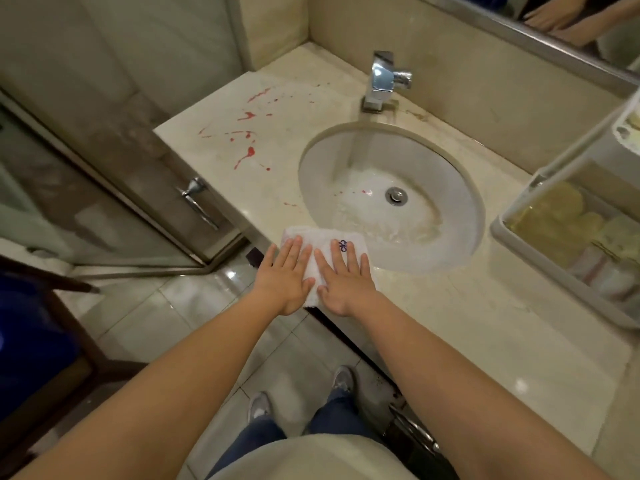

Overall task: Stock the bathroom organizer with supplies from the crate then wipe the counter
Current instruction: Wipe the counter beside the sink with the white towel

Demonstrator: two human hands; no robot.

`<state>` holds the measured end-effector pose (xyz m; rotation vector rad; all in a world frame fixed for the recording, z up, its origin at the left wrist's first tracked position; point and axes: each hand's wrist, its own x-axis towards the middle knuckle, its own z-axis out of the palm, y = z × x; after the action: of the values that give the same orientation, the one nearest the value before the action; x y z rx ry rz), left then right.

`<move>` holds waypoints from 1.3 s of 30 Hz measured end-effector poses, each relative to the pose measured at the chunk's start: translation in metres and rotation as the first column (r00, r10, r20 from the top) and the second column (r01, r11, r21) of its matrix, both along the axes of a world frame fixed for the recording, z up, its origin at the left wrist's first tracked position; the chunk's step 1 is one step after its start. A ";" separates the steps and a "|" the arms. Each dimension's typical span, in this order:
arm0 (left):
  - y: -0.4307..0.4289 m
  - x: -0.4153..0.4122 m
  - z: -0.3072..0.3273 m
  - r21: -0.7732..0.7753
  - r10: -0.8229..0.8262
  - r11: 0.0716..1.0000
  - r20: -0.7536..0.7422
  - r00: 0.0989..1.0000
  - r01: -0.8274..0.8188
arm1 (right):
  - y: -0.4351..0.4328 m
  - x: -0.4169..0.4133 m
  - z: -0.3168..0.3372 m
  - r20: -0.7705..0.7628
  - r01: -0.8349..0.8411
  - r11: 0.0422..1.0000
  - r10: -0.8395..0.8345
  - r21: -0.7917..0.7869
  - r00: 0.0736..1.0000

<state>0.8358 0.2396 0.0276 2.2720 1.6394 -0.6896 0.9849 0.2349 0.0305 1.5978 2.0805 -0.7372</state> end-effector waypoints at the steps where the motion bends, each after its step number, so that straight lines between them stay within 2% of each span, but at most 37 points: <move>1: 0.002 -0.002 0.000 -0.001 0.024 1.000 -0.001 1.000 -0.024 | 0.004 -0.002 0.000 0.000 -0.026 1.000 0.026 0.006 1.000; 10: 0.016 -0.021 0.002 -0.013 0.202 0.979 -0.019 0.979 -0.202 | 0.043 -0.022 -0.001 0.003 -0.212 0.977 0.212 0.003 0.977; 20: 0.052 -0.042 0.005 -0.016 0.277 0.961 -0.042 0.960 -0.277 | 0.084 -0.051 -0.003 -0.010 -0.251 0.968 0.251 -0.015 0.968; 29: 0.107 -0.084 0.005 -0.022 0.193 0.981 -0.041 0.980 -0.194 | 0.128 -0.088 -0.001 -0.017 -0.158 0.987 0.157 -0.041 0.987; 39: 0.183 -0.130 0.002 -0.018 -0.020 1.000 -0.029 0.999 0.019 | 0.174 -0.135 0.005 -0.008 0.063 0.996 -0.064 -0.058 0.998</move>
<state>0.7062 0.4230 0.0292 2.2788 1.6194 -0.7431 0.8503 0.4091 0.0352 1.6387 2.0049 -0.8205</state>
